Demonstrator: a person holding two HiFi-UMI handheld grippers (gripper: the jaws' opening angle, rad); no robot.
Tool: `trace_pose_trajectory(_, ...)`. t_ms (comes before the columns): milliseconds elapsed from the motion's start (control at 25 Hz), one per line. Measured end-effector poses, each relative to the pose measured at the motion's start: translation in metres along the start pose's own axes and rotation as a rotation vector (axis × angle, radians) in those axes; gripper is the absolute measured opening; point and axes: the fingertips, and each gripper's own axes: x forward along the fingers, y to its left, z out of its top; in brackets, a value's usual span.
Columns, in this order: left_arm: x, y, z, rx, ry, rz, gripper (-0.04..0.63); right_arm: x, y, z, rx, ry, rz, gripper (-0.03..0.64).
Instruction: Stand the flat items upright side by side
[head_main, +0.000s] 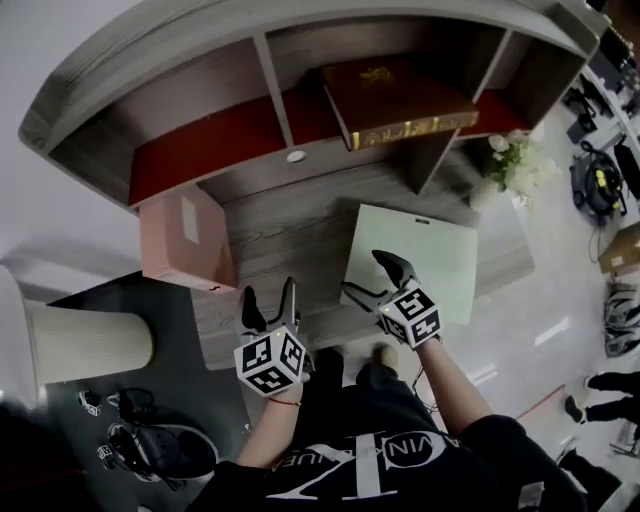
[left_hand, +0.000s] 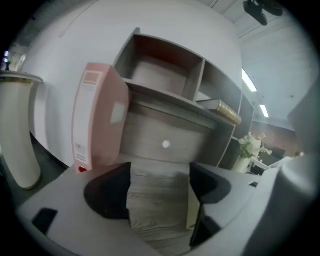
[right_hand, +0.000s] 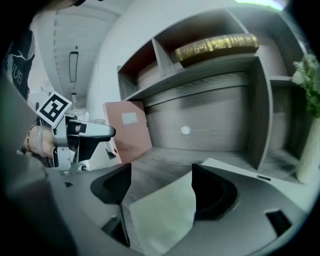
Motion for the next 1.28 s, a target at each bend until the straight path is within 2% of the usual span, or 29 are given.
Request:
trace_pose_trajectory(320, 0.038, -0.095, -0.080, -0.032, 0.227, -0.372, 0.353, -0.093, -0.069, -0.058, 0.041, 0.070, -0.256, 0.390)
trace_pose_trajectory(400, 0.042, -0.110, -0.093, -0.019, 0.272, -0.418, 0.353, -0.117, -0.085, -0.073, 0.055, 0.089, -0.335, 0.390)
trace_pose_trajectory(520, 0.049, -0.121, -0.111, 0.007, 0.333, -0.440, 0.353, -0.150, -0.106, -0.094, 0.107, 0.098, -0.436, 0.394)
trace_pose_trajectory(680, 0.055, -0.129, -0.124, 0.024, 0.380, -0.472, 0.356, -0.185, -0.125, -0.115, 0.185, 0.093, -0.519, 0.413)
trace_pose_trajectory(840, 0.058, -0.137, -0.139, 0.018, 0.419, -0.489, 0.356, -0.205, -0.134, -0.136, 0.303, 0.082, -0.529, 0.442)
trace_pose_trajectory(1000, 0.057, -0.143, -0.144, 0.012, 0.424, -0.481, 0.356, -0.206, -0.125, -0.149, 0.382, 0.088, -0.459, 0.443)
trace_pose_trajectory(1160, 0.056, -0.143, -0.142, -0.013, 0.405, -0.457, 0.351, -0.198, -0.109, -0.155, 0.387, 0.112, -0.383, 0.429)
trace_pose_trajectory(1280, 0.052, -0.144, -0.141, -0.026, 0.380, -0.429, 0.347, -0.197, -0.104, -0.155, 0.370, 0.119, -0.358, 0.440)
